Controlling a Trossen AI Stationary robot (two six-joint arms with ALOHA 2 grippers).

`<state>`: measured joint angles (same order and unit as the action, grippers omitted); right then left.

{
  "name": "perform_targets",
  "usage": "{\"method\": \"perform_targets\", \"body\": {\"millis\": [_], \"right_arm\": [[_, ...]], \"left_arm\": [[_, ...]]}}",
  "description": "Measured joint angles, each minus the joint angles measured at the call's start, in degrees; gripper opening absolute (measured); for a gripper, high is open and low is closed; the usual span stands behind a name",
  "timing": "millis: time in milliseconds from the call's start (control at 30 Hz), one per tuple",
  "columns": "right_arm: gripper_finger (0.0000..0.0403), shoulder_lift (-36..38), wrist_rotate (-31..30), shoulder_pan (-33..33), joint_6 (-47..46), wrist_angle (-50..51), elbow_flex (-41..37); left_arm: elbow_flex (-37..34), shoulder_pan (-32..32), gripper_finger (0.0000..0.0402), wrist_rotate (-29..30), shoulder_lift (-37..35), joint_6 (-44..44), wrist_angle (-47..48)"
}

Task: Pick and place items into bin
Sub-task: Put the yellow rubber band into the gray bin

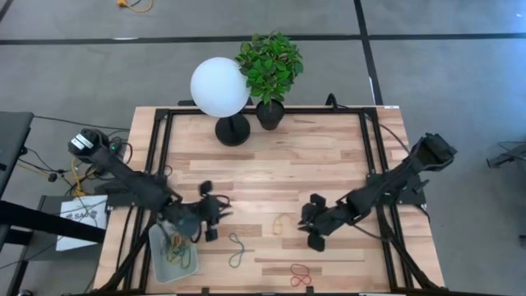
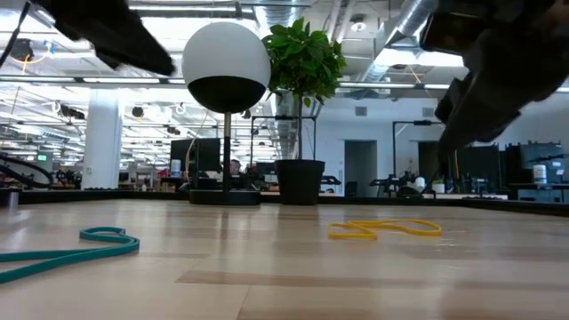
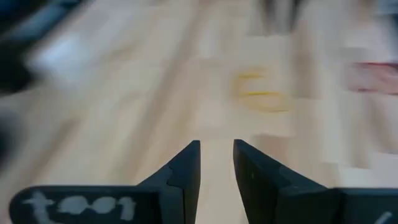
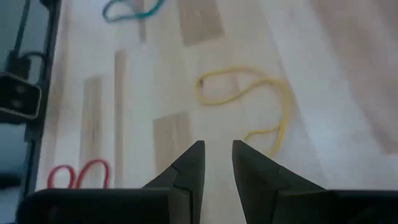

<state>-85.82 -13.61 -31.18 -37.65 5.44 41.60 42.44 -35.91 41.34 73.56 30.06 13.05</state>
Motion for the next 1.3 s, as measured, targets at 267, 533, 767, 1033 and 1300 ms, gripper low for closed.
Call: {"method": "perform_targets", "body": {"millis": [267,533,767,1033,1300], "right_arm": [[0.0077,-10.0,-1.2,3.1,-2.4,-1.2,1.0],[0.0077,-14.6,-0.9,6.1,-2.4,-1.7,2.5],[0.0018,-14.4,0.0,6.6,-2.4,-2.2,2.5],[0.0003,-6.8,-8.2,8.7,9.0,-15.4,2.4],[0.0002,-9.5,-10.1,14.7,22.7,-28.9,2.3]], "left_arm": [[-12.5,12.8,0.0087,-20.1,0.7,-20.0,-37.6],[-13.0,18.3,0.0087,-23.0,1.8,-16.2,-36.0],[-12.9,18.4,0.0087,-18.5,2.8,-19.0,-36.2],[-12.9,18.4,0.0087,-16.7,4.7,-18.4,-37.2],[-12.1,19.0,0.0087,-19.2,11.3,-26.0,-51.6]]}}
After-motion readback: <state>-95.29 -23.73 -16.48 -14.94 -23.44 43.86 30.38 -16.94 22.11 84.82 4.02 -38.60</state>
